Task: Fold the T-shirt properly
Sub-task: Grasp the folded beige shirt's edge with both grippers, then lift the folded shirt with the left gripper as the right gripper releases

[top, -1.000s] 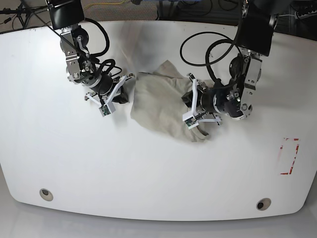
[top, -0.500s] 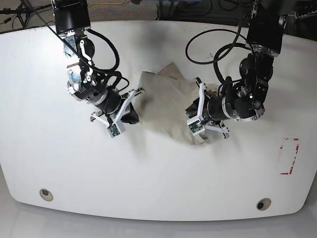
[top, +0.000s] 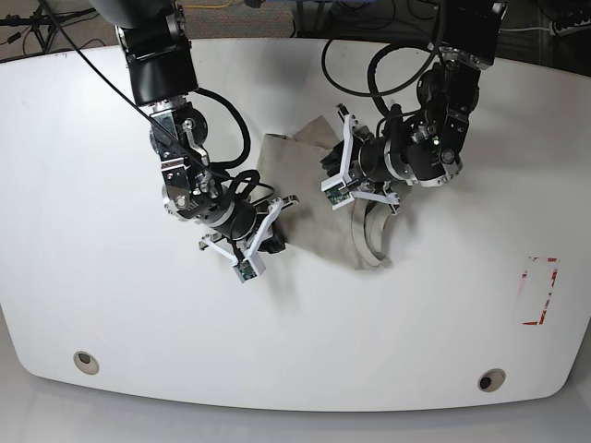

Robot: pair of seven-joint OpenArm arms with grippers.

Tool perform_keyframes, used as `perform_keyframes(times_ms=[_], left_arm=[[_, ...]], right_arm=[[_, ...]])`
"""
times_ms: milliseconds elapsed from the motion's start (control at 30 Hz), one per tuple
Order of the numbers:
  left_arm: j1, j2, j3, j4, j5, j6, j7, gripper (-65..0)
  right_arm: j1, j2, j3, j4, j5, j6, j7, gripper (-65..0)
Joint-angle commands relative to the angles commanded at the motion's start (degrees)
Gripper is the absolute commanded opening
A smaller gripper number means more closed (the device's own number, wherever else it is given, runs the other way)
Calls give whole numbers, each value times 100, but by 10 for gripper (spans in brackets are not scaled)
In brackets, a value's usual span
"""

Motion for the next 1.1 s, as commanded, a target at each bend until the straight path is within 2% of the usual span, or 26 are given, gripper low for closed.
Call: perform_keyframes(times_ms=[133, 433, 600, 767, 933, 1033, 1100], left_arm=[[9, 132, -9, -466, 273, 0, -44, -575], [-290, 114, -9, -1336, 835, 0, -519, -575], [-545, 79, -9, -1644, 862, 0, -519, -575], [-747, -176, -9, -1679, 835, 0, -519, -575], [-905, -237, -9, -1679, 835, 0, -519, -575], [-1002, -255, -9, -1679, 844, 0, -510, -575], [-1046, -396, -9, -1662, 818, 0, -501, -575]], right_arm=[[-62, -18, 35, -343, -360, 26, 44, -642], [-853, 123, 369, 18, -404, 26, 167, -642], [-1398, 132, 413, 413, -440, 26, 167, -642], [-1864, 105, 413, 800, -422, -9, 167, -642], [-2171, 70, 387, 1160, -387, -18, 167, -642], [-2295, -132, 404, 1327, -440, -18, 132, -642], [-2356, -264, 413, 1459, -484, -18, 88, -640]])
